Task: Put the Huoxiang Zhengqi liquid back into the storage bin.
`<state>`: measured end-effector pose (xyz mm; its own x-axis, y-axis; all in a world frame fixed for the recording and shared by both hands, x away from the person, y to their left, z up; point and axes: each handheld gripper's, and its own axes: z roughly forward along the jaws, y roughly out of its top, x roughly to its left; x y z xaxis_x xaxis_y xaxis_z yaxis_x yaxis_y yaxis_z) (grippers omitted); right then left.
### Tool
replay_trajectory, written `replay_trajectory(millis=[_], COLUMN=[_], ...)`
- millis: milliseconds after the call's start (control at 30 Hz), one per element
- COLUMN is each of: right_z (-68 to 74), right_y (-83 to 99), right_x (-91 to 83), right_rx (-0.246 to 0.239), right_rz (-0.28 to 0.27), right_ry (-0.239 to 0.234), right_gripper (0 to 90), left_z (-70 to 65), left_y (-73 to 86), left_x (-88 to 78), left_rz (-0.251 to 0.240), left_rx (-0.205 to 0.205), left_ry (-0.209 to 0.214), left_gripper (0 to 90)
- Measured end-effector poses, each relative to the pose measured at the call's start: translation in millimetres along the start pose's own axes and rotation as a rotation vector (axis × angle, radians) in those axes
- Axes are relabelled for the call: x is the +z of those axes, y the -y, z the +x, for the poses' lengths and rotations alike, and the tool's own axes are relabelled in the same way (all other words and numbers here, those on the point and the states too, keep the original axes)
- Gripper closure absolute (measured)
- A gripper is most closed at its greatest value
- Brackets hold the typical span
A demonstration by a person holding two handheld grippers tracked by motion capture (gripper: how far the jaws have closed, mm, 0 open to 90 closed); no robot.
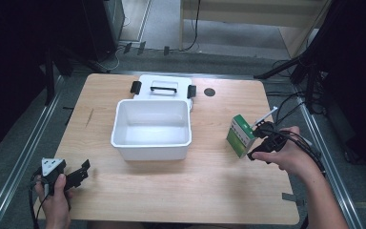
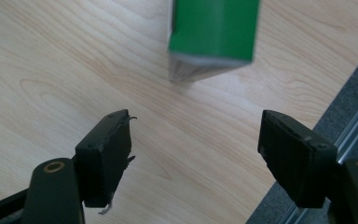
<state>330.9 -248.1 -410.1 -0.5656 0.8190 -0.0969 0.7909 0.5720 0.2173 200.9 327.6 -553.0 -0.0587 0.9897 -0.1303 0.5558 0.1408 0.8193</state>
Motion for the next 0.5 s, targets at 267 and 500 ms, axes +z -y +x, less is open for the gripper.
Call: replay_trajectory(millis=[267,500], right_z=[-2.1,-2.1], right_y=[-28.4,-45.8], right_x=[-9.8,-10.6], right_rx=[-0.008,0.006], right_rz=[0.044,0.075], right_ry=[-0.001,-0.007], right_gripper=[27.2,29.1], left_z=[0.2,0.2], left_y=[0.0,-0.1], left_x=[0.1,0.3], left_rz=[0.002,0.003], left_rx=[-0.002,-0.002], left_ry=[0.003,0.005], left_gripper=[14.4,14.5])
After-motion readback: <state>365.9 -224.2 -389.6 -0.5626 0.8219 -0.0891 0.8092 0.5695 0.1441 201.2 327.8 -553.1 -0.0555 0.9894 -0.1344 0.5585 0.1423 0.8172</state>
